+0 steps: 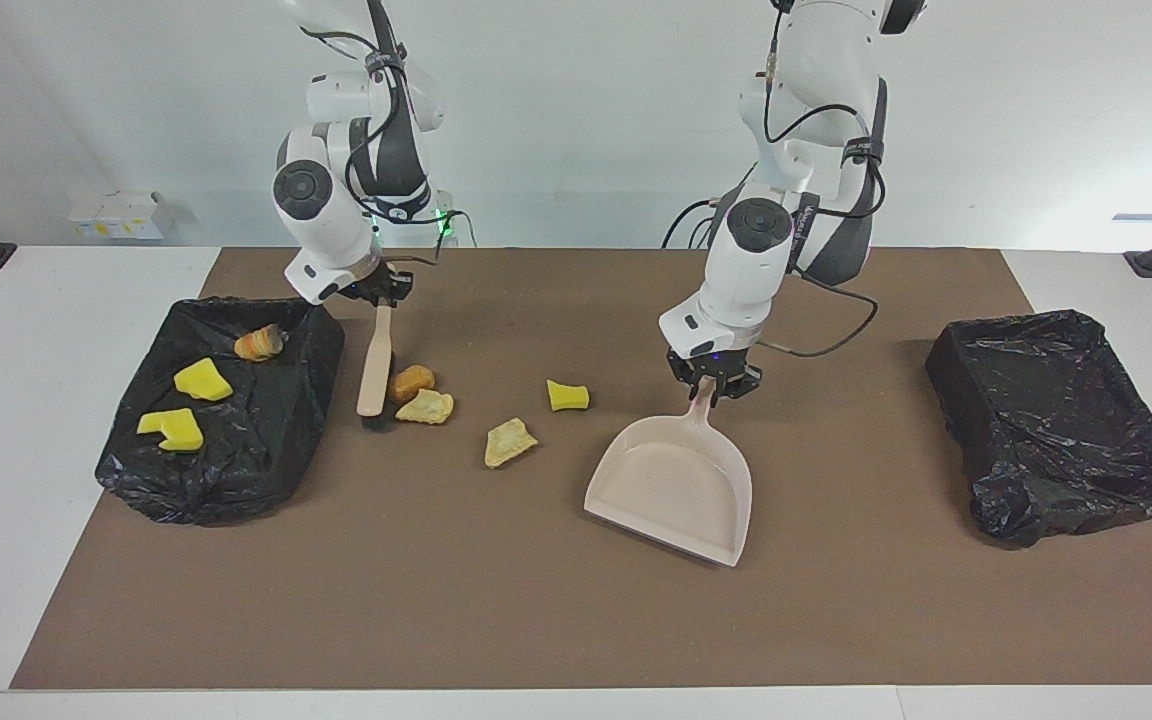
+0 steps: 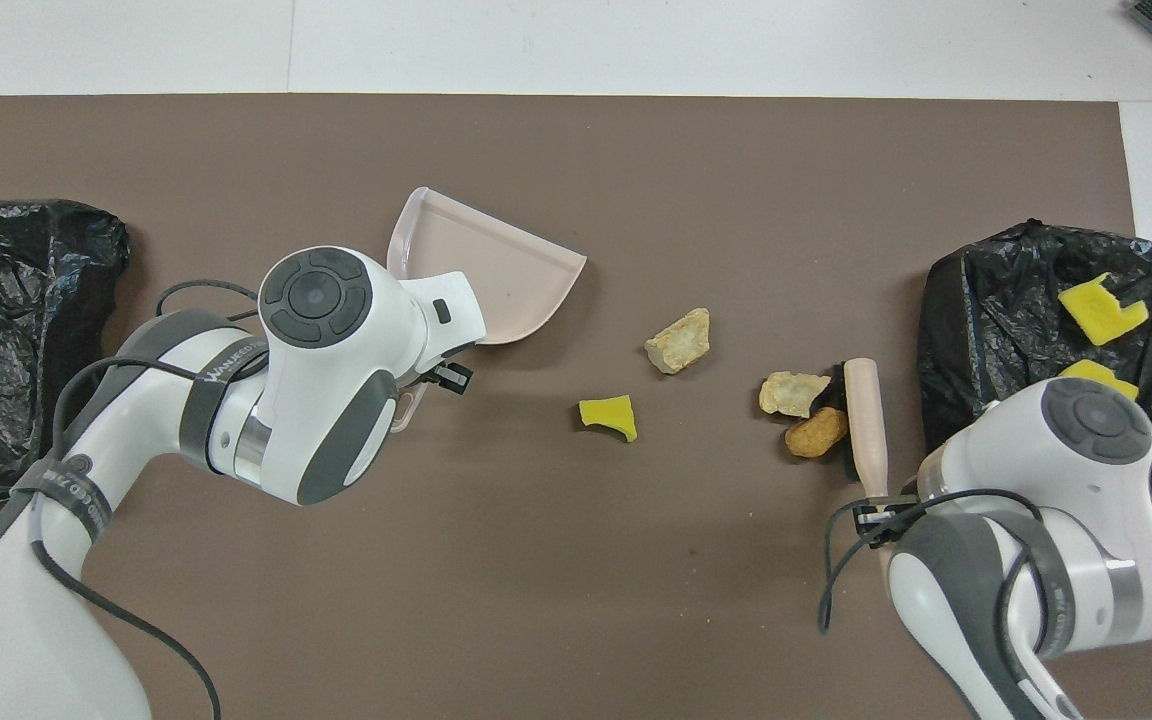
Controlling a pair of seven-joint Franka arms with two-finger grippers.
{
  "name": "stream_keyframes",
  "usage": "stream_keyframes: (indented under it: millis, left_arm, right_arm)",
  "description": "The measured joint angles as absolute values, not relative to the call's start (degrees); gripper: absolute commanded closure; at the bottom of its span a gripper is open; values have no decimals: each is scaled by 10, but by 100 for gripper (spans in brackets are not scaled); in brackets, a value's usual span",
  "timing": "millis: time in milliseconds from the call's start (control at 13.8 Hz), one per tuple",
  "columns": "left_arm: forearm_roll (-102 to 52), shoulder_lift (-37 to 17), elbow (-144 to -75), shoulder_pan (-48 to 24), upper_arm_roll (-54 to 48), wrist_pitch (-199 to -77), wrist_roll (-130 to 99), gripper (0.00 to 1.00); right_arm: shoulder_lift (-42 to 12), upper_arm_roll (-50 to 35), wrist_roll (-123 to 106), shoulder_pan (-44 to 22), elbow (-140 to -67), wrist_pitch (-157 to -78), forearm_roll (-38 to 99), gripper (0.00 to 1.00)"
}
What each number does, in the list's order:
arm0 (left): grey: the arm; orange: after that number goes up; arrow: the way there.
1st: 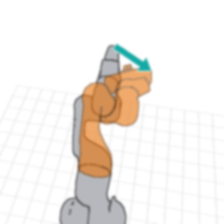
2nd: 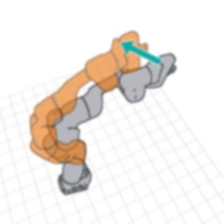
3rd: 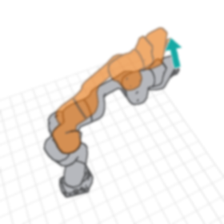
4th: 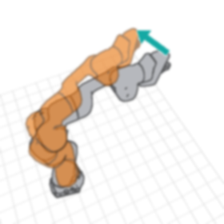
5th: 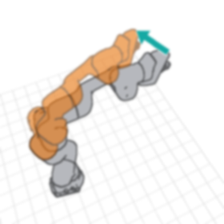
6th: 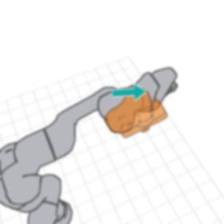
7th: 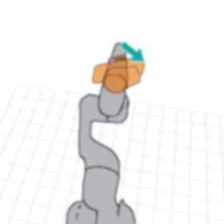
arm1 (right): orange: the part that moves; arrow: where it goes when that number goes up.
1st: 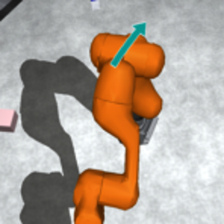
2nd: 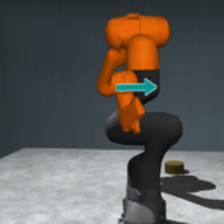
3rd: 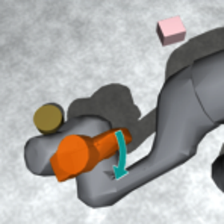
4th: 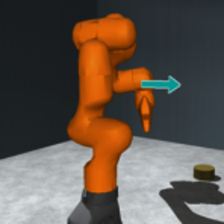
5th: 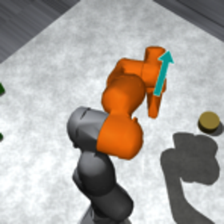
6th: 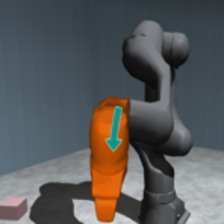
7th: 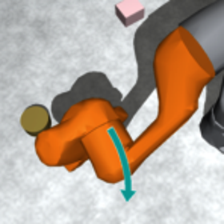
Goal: Sweep and dump trash in bin
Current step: 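Sweep the debris toward the dustpan while the left gripper brings it closer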
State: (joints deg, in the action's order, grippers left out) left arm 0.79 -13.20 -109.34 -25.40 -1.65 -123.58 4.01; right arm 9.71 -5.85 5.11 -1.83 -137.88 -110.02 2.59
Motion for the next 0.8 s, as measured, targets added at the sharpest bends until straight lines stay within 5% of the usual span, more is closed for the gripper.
stream_keyframes:
  millis: [798]
  left_arm:
    - [38,-129,-1094,-225,-16,-1195,371,100]
  right_arm:
    - [82,-60,86,-92,-1332,-1074,46,100]
